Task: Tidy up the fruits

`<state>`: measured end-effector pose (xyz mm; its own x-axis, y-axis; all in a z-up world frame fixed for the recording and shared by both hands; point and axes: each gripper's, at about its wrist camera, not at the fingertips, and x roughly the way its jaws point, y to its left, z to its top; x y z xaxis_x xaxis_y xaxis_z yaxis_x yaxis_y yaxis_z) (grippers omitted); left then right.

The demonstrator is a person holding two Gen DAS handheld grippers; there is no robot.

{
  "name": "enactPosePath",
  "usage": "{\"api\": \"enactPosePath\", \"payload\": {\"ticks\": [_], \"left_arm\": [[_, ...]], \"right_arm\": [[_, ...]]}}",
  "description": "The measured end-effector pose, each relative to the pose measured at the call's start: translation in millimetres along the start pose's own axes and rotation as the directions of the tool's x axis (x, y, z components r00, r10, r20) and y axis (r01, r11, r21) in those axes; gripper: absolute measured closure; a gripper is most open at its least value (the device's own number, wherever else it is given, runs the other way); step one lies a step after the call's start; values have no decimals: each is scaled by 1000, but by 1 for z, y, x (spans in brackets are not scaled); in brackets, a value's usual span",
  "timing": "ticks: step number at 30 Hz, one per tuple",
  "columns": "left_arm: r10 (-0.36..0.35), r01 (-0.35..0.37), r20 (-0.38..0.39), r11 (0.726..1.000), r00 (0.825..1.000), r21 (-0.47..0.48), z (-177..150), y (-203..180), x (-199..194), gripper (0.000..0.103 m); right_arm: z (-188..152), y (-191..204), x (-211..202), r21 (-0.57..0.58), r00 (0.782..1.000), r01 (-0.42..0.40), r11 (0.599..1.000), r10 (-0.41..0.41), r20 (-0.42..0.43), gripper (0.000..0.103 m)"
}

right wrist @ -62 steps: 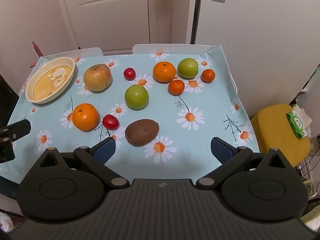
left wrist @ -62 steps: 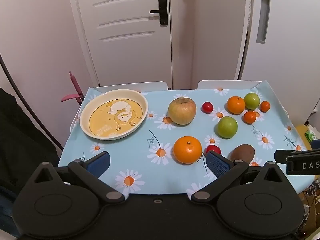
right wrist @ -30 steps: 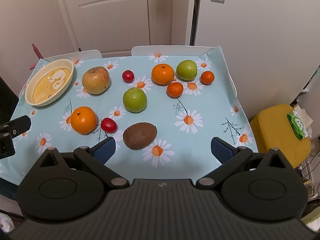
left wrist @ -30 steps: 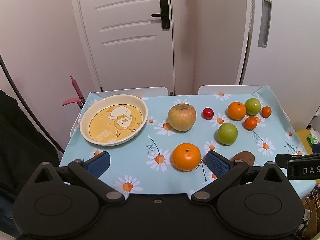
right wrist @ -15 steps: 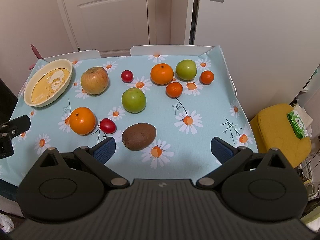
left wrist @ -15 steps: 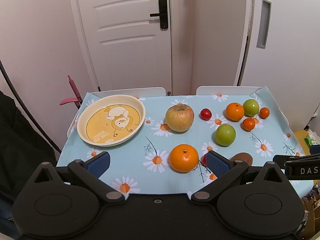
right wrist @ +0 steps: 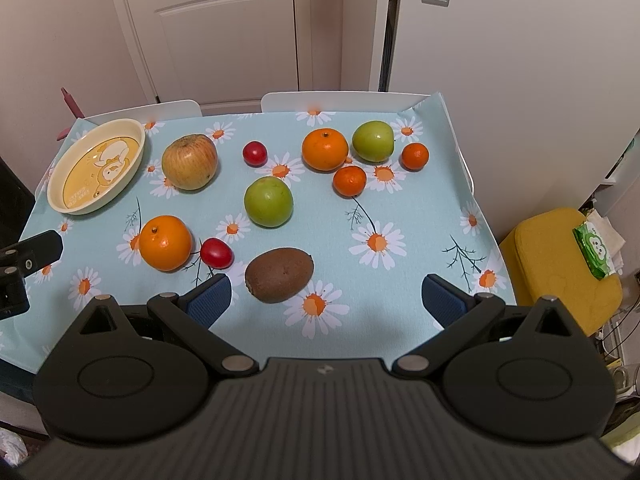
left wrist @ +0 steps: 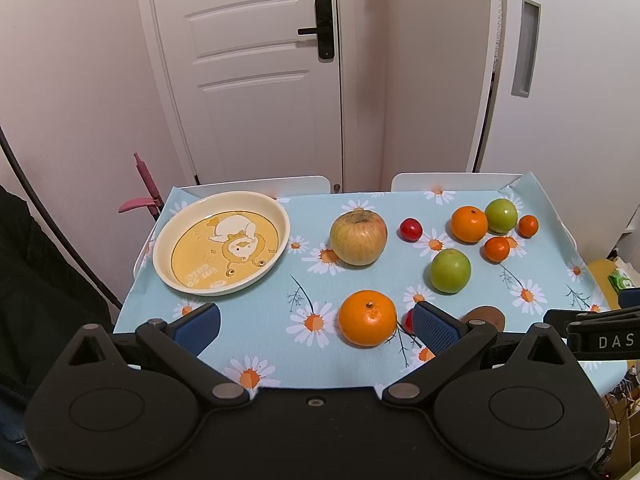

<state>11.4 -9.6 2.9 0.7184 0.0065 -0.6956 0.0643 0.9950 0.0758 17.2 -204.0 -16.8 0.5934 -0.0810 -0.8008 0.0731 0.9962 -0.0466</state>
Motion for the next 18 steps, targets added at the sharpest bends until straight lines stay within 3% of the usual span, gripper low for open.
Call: {"api": "enactPosePath", "payload": {"ticks": [18], "left_arm": [[0,-1,7,1000,1000,11,-1,-2,-1,0]], "right_arm": [[0,1,-1,0,1000,0,1000,0,1,0]]}}
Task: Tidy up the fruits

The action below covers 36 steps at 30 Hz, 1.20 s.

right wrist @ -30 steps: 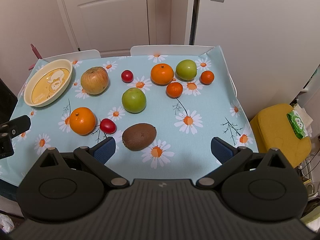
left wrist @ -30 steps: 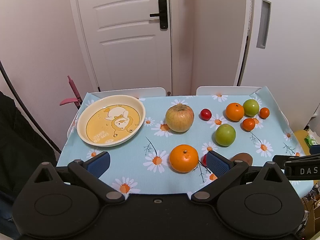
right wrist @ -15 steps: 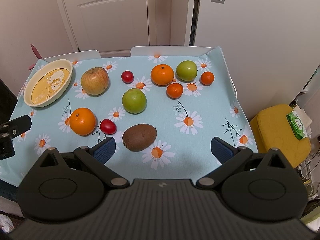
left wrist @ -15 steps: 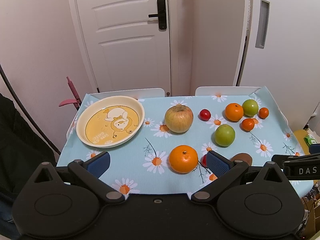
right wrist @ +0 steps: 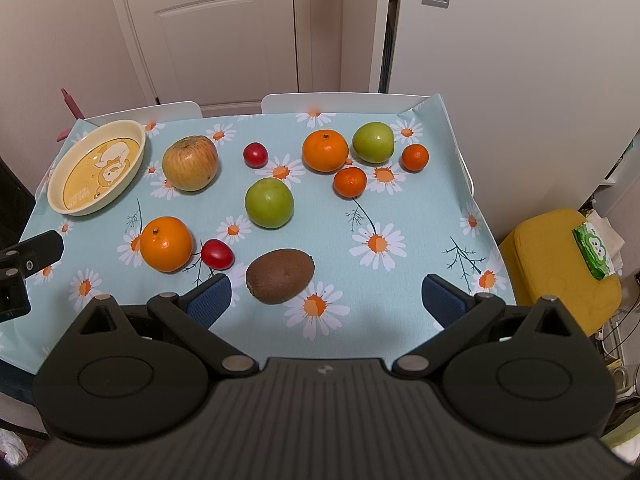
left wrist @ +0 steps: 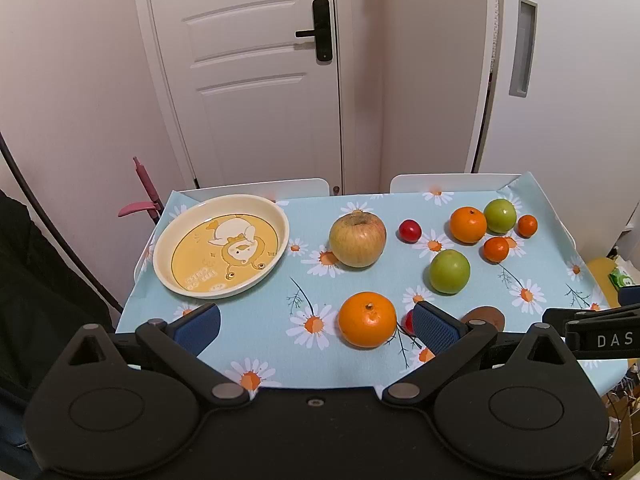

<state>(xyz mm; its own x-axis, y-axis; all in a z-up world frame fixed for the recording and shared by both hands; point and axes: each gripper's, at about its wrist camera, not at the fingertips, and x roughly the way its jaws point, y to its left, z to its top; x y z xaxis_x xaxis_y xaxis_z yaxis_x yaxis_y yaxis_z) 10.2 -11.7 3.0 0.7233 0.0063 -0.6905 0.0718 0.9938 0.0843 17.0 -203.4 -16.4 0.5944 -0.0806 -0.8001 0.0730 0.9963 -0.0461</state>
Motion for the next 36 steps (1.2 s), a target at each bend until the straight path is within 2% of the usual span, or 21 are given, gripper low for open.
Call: {"api": "enactPosePath", "payload": {"ticks": [12,18,23,27,36], "left_arm": [[2,-2,-2,1000,1000,13,4,-1,1,0],[1,-1,-3,999,1000,47,2,-2,15,0],[-10,11,-10,994,1000,108,-7,-8,38,0],[-65,68,-33,990,997,127,-20,-11,68,0],[-83,93,-51,972,995,215,-43,-20,113,1]], "right_arm": [[1,2,1,-17,1000,-12,1000,12,-1,0],[-5,4,11,-72,997,-79,994,79,3,0],[-12,6,34,-151,991,-129,980,131,1,0],[-17,5,59,-185,985,-175,967,174,-19,0],[-32,6,102,-243,977,-213,946,210,-37,0]]}}
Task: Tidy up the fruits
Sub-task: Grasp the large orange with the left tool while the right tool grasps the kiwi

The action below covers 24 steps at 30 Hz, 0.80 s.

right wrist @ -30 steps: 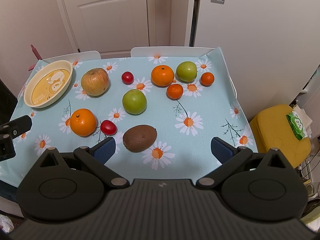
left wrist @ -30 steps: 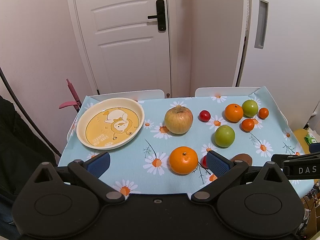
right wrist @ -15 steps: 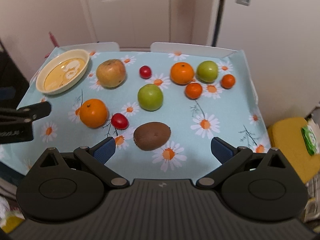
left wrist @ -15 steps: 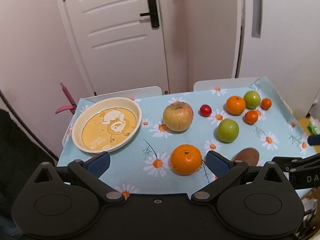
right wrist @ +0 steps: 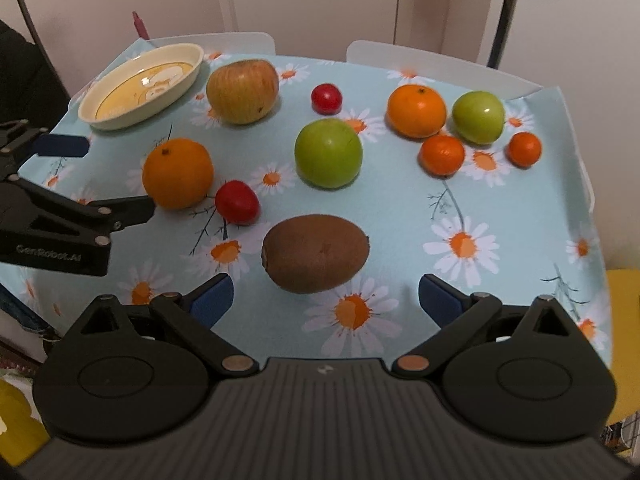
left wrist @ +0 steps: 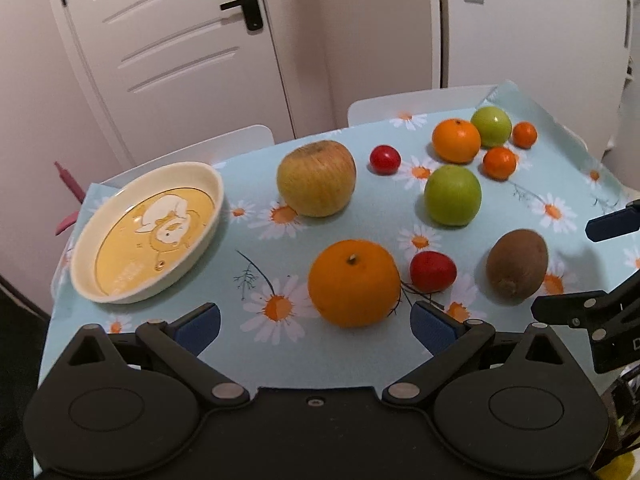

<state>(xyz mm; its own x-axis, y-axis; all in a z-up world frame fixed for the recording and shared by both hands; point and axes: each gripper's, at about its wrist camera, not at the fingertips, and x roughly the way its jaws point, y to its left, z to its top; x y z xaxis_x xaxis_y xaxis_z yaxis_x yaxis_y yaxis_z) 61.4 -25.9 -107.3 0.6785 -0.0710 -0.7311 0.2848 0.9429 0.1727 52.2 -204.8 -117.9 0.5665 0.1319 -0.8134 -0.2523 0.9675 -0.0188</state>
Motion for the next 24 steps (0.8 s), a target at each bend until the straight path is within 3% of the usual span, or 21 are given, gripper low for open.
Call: {"api": "enactPosePath", "payload": {"ticks": [12,18,21,24], "left_arm": [[-25,25,6,998,1000,64,3,-12,34,13],[-29,28,7,996,1000,82,3,-16,43,22],[-61,60,9,994,998,89,4,-18,45,35],[-45,43,13,993,999,110,2,-22,44,36]], "right_arm": [[-1,-4,19,-16,999,-28,999,29,22,0],[0,-6,25,-17,999,-41,999,41,21,0],[1,-7,28,-13,999,-51,999,51,19,0],[2,-7,30,-9,998,-55,998,55,19,0]]}}
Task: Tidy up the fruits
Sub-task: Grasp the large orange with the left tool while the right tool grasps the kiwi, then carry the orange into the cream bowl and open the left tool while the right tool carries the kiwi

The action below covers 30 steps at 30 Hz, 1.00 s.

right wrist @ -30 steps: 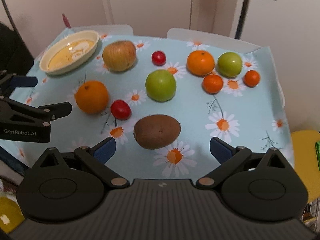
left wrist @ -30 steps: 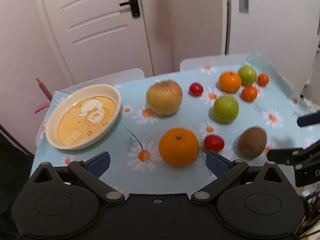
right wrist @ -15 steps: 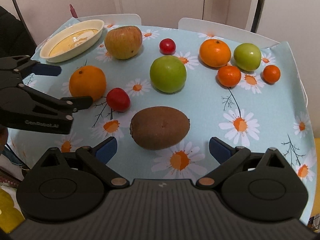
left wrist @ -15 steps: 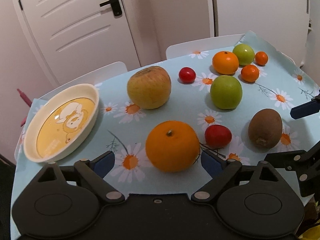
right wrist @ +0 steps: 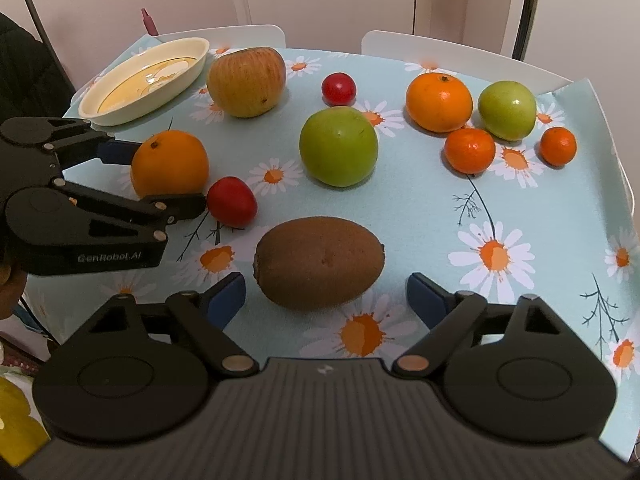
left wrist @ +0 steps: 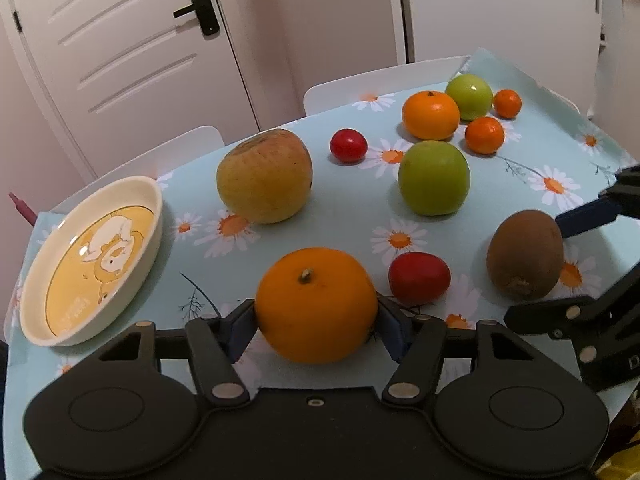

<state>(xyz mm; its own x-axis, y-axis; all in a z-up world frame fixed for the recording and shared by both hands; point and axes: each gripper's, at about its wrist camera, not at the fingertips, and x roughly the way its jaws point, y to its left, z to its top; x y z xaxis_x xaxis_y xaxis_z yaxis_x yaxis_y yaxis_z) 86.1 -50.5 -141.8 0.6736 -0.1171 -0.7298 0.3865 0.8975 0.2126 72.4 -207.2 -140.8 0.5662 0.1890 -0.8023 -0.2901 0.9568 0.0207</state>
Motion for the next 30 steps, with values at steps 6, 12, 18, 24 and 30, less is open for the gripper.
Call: {"api": "enactPosePath", "payload": {"ticks": [6,12,18,24,30], "left_arm": [[12,-13,-12,1000,1000,-24,-2,2,-2,36],[39,-41,-34,997,999,-60,-4,5,-5,36],[66,-71,-56,993,996,-96,-10,10,-13,36],[112,-121,-61,978,992,-171,-10,24,-32,36],[162,-167,-37,959,986,-229,-5,47,-60,36]], "right_arm": [[3,1,2,-1,1000,-9,1000,9,3,3],[7,2,4,-24,1000,-11,1000,11,5,21],[14,1,2,-36,999,-39,999,38,-7,22],[30,9,-12,-61,998,-64,996,65,14,23],[55,29,-29,-108,994,-86,990,93,61,23]]}}
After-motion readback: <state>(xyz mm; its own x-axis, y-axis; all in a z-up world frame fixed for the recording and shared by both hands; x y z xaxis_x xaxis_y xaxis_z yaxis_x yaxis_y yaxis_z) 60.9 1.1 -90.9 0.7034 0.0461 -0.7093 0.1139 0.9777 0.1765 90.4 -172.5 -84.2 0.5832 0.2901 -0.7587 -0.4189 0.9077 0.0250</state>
